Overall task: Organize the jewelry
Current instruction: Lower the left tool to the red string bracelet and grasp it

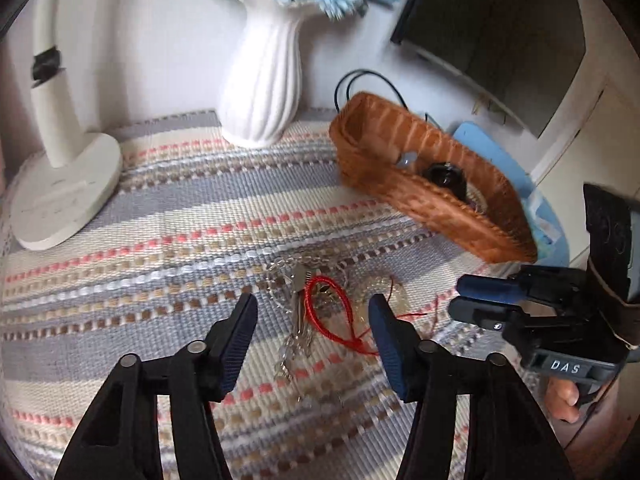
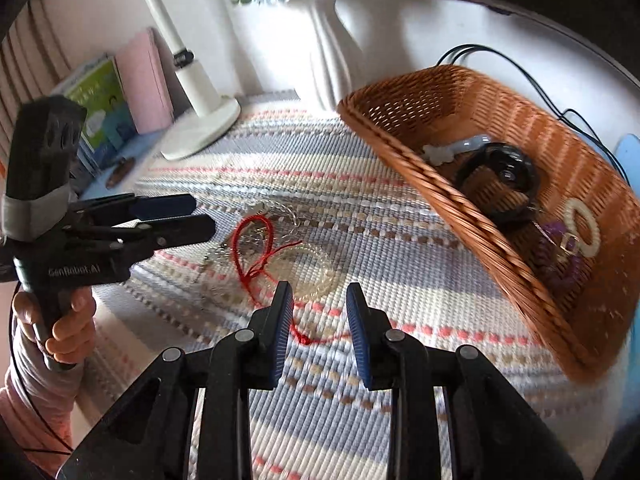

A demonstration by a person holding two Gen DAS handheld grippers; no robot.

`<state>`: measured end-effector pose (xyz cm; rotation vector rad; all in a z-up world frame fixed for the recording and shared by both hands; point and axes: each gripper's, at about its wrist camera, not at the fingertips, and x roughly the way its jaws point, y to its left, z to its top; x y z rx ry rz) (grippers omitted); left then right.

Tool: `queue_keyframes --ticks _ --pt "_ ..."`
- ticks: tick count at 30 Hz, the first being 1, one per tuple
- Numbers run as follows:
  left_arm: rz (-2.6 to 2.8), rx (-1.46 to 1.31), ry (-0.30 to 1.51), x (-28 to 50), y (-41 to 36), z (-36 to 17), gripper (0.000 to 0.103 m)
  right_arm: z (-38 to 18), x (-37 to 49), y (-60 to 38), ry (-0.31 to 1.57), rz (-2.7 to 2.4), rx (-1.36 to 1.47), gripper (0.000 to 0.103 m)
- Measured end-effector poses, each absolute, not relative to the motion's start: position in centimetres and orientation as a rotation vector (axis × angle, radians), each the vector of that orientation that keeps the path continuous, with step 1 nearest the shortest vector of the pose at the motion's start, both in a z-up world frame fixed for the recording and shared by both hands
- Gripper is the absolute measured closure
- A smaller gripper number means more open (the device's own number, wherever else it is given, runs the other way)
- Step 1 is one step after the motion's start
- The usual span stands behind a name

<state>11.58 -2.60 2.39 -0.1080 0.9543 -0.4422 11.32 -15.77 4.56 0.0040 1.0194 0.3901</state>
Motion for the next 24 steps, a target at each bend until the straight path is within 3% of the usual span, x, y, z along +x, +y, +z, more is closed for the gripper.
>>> queue_keyframes --ticks 10,13,16,17,24 --pt "-0.429 -0.024 0.966 11.9 -4.4 0.7 0.058 0.8 14.7 -14.0 1.054 0.374 -0.074 0.072" --pt "-0.416 0.012 0.979 12.0 -5.1 0.2 0.073 0.8 14.5 -13.1 1.025 0.363 -0.124 0.073" --pt "-0.364 0.064 0.955 11.9 -5.5 0.2 0.091 0.5 14.1 -12.2 0.996 0.336 -0.203 0.084" --pt "-0.36 0.062 0.953 11.9 -5.4 0.2 0.092 0.5 13.9 -12.0 0.987 0.334 -0.225 0.091" --pt "-0.379 0.004 0.919 11.3 -3.9 1.1 0.098 0.7 13.4 -12.3 0.967 0.341 -0.223 0.093"
